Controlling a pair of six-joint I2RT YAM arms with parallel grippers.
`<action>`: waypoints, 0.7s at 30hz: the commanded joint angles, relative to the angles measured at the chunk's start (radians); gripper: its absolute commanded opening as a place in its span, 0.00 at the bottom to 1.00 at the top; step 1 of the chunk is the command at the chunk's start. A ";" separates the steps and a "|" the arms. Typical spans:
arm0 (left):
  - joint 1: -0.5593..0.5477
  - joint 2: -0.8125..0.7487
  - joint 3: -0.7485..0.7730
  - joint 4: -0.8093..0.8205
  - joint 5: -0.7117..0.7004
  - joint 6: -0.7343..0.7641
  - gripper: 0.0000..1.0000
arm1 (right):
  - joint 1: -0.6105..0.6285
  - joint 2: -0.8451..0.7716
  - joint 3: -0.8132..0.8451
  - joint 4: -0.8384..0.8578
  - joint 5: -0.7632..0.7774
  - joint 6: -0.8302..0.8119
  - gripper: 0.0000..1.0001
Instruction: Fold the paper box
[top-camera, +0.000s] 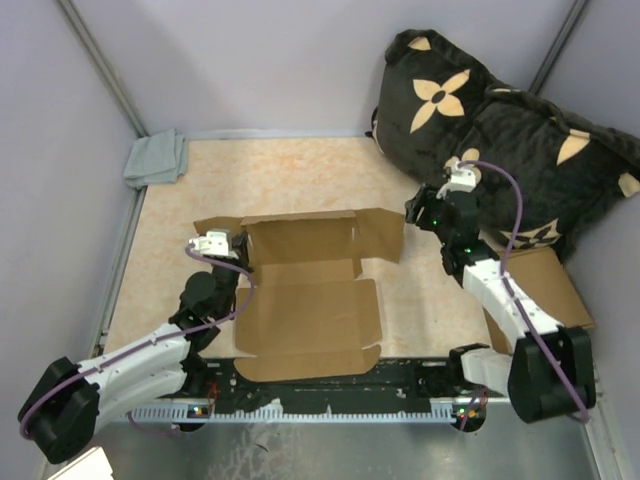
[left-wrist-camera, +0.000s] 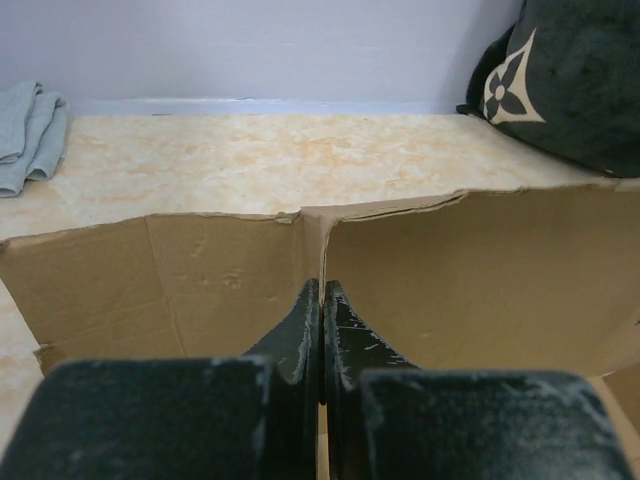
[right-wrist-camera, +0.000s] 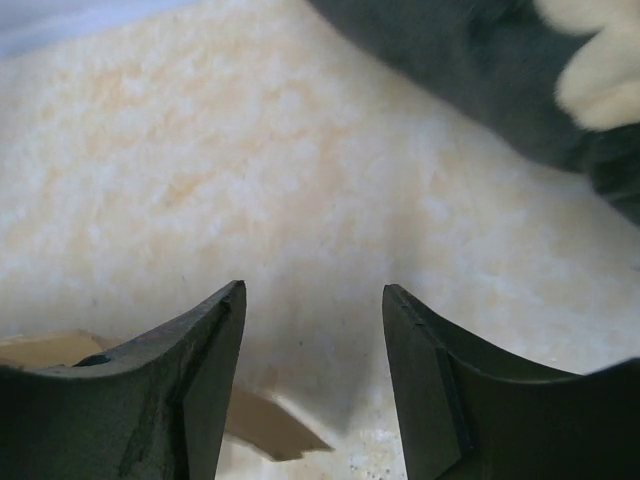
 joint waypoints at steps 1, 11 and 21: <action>-0.011 0.006 -0.007 0.102 -0.007 0.030 0.00 | -0.021 0.104 0.030 0.076 -0.150 -0.050 0.56; -0.016 0.036 -0.001 0.088 -0.024 0.032 0.00 | -0.075 0.284 0.038 0.204 -0.418 -0.081 0.51; -0.018 0.080 0.026 0.053 -0.046 0.017 0.00 | -0.075 0.239 -0.011 0.212 -0.649 -0.105 0.49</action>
